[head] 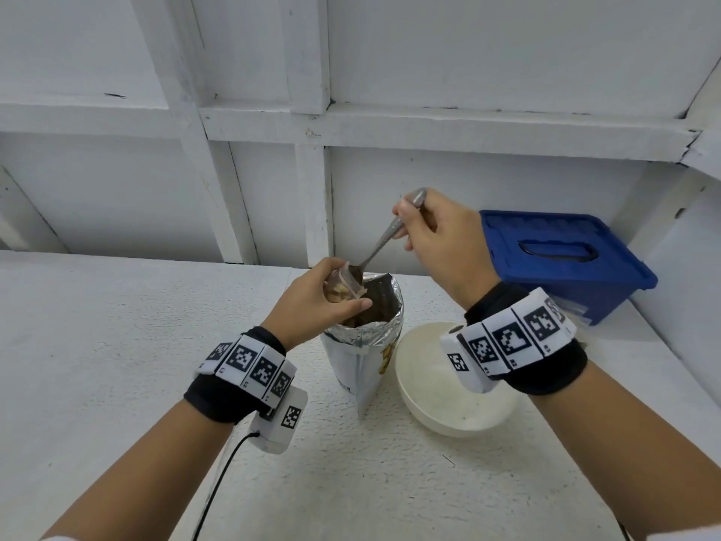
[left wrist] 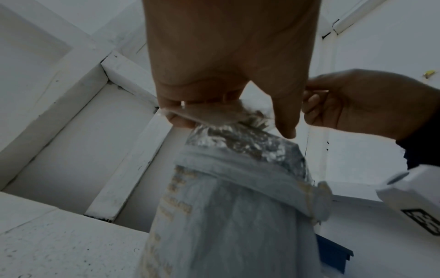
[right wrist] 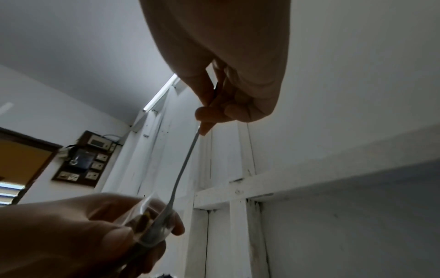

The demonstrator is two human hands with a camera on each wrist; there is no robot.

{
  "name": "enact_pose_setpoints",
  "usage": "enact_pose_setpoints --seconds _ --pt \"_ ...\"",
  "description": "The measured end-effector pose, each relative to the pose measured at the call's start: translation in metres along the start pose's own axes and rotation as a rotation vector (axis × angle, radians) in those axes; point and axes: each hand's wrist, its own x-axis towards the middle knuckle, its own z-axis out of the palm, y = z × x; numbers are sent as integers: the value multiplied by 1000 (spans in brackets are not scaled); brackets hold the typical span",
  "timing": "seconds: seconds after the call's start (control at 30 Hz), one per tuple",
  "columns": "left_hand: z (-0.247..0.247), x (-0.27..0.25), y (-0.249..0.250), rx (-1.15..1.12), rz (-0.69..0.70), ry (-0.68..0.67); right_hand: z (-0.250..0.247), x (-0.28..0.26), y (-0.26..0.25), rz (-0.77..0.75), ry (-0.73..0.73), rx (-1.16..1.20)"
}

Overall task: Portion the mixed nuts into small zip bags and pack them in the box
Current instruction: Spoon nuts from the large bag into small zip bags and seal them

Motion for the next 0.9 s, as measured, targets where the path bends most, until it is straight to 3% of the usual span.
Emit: enact_pose_setpoints --seconds 0.13,0.37,0.5,0.6,0.9 --pt "-2 -4 -5 -49 2 75 -7 2 -6 -87 59 -28" --pt "-7 -8 -14 -145 -16 116 -23 -7 12 16 186 -35" --pt "-8 -10 -11 -213 -23 189 -9 -25 26 74 -12 -121" --pt "-8 -10 -12 -223 -34 167 9 -35 36 81 -143 -172" --pt "-8 -8 -18 -127 -30 126 37 -45 48 80 -306 -299"
